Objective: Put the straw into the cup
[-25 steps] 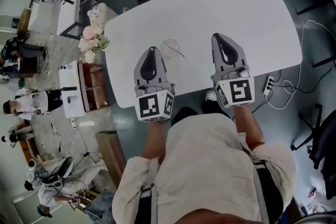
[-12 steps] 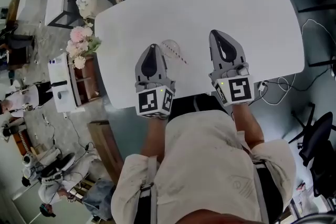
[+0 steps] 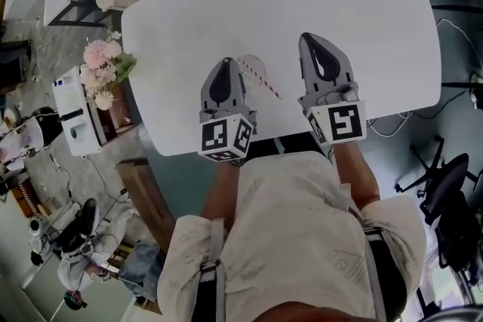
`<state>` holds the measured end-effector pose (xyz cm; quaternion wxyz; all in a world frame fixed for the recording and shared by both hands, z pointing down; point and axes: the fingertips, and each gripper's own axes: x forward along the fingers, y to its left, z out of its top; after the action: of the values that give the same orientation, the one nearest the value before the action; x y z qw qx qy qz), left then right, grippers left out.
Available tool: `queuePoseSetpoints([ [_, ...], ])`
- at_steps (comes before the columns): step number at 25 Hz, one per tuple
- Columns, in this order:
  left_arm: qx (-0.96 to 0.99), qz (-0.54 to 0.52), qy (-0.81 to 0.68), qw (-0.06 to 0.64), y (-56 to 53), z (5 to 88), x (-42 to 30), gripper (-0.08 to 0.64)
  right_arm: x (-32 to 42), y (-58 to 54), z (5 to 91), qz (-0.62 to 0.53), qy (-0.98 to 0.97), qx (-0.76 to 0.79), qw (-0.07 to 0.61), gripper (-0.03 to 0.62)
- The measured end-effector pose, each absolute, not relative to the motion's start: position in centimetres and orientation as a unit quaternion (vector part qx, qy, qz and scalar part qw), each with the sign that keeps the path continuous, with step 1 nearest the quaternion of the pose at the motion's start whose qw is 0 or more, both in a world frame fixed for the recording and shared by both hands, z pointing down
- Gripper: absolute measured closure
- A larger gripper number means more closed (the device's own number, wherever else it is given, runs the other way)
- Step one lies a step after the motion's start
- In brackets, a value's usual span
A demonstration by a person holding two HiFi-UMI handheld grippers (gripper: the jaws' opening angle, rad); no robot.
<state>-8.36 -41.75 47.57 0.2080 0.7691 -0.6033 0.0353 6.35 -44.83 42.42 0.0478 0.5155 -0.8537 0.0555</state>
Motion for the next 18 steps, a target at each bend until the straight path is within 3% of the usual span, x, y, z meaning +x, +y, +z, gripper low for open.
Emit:
queuePoseSetpoints([
  [18, 0.774, 0.043, -0.573, 0.266, -44.6, 53.2, -10.4, 0.546, 0.5, -48.8, 46.6, 0.074, -0.859, 0.499, 0.088, 0.591],
])
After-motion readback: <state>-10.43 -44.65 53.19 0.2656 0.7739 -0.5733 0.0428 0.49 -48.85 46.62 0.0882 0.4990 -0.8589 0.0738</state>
